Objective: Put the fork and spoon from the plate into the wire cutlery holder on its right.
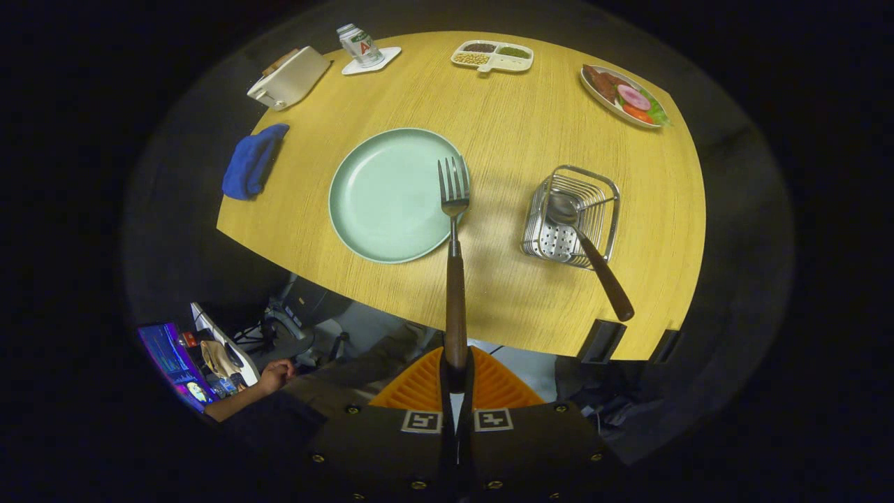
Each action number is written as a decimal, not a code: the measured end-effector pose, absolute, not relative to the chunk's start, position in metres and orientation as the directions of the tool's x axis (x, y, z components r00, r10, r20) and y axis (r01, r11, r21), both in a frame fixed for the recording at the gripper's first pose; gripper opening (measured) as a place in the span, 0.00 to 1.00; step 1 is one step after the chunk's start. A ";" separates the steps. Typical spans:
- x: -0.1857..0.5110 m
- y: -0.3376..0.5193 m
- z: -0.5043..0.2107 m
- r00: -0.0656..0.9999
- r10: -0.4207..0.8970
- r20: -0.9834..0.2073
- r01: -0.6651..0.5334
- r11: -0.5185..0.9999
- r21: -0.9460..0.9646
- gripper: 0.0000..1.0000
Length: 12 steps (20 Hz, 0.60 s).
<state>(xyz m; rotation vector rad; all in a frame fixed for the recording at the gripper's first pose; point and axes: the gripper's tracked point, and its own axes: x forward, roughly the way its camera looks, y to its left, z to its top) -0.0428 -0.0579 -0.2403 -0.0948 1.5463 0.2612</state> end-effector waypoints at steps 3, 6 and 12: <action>-0.051 -0.067 -0.229 -0.032 0.163 -0.986 -0.159 0.973 0.166 0.03; -0.053 -0.090 -0.223 -0.036 0.152 -0.988 -0.123 0.980 0.155 0.02; -0.054 -0.124 -0.221 -0.068 0.151 -0.986 0.001 0.988 0.151 0.02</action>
